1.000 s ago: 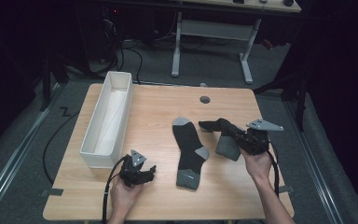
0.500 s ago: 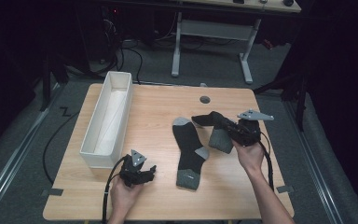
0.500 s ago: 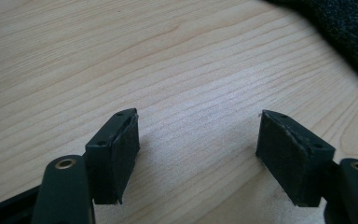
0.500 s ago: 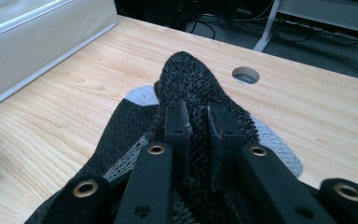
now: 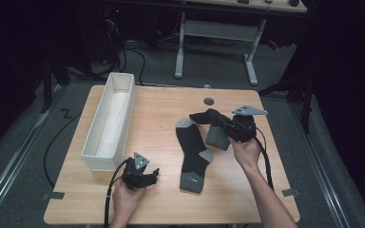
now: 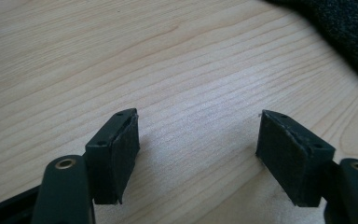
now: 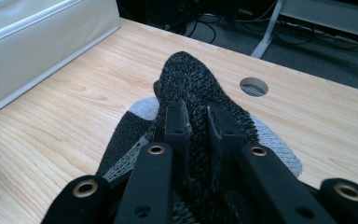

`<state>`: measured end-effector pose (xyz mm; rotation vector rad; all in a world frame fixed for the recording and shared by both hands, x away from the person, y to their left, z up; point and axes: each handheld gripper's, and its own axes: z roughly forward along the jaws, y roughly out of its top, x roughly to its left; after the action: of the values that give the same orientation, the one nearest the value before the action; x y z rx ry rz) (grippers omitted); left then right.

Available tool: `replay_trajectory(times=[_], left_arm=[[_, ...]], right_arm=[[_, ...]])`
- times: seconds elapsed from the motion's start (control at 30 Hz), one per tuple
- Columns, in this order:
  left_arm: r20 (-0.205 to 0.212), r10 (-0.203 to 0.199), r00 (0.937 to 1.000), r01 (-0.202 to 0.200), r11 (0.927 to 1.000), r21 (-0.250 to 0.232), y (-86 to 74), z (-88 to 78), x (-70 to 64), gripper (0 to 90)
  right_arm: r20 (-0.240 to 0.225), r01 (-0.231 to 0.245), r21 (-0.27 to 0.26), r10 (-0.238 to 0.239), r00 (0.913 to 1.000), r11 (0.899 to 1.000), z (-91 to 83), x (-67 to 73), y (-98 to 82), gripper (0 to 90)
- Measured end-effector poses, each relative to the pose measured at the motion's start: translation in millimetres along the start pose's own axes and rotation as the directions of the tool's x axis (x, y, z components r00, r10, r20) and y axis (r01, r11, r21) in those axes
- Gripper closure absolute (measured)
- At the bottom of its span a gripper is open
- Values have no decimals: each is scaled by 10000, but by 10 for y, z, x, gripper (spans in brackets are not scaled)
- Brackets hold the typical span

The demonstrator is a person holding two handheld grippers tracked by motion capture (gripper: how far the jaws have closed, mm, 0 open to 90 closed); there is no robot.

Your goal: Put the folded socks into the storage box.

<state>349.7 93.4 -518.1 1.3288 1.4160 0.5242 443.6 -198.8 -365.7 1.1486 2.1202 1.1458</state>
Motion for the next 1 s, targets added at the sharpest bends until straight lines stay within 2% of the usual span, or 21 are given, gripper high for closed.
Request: replay_trajectory(times=[0.37, 0.5, 0.7, 1.0], left_arm=[[19, 2, 10000, -2, 10000, -5, -1, 0, -1, 298], [24, 0, 10000, 0, 10000, -4, -1, 0, -2, 298], [43, 21, 10000, -21, 10000, 17, -2, -2, -2, 298], [50, 20, 10000, -20, 10000, 16, -2, -2, -2, 298]], right_arm=[[249, 172, 48, -173, 9995, 9998, 134, 83, 84, 799], [188, 290, 169, -293, 9994, 9994, 169, 135, 96, 798], [-366, 804, 711, -779, 9963, 9942, 213, 284, 18, 792], [-1015, 1240, 1205, -1120, 9885, 9849, 170, 455, -100, 783]])
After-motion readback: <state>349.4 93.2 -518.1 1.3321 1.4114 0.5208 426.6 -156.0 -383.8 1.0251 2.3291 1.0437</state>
